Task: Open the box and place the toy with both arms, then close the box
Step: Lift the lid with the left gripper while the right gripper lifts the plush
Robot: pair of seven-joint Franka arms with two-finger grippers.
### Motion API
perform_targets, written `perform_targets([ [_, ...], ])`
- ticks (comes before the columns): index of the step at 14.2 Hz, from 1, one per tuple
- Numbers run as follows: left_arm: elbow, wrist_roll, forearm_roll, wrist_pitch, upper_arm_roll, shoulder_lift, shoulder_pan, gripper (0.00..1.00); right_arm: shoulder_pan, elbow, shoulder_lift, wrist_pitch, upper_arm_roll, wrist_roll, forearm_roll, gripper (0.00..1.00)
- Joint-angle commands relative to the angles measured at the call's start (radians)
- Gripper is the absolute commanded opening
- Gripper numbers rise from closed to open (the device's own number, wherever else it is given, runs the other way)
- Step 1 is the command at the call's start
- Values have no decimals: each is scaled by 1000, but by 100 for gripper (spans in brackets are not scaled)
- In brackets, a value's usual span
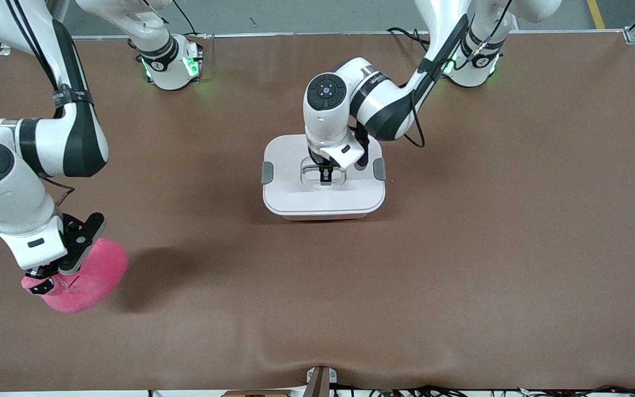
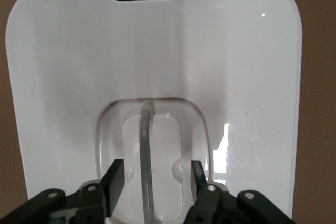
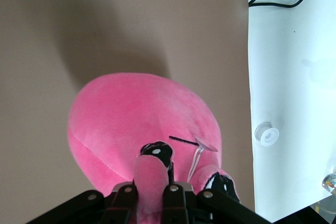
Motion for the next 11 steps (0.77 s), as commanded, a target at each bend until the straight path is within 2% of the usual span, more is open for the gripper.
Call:
perform_targets([
  [1, -12, -30, 21, 8, 8, -19, -11, 19, 6, 9, -8, -14, 1, -16, -24, 0],
  [3, -10, -31, 21, 8, 8, -19, -13, 13, 7, 10, -8, -11, 1, -30, -24, 0],
  [5, -10, -36, 21, 8, 8, -21, -21, 0, 6, 10, -9, -11, 1, -29, -24, 0],
  [11, -9, -38, 21, 3, 8, -36, -24, 0, 6, 9, -8, -10, 1, -29, -17, 0],
])
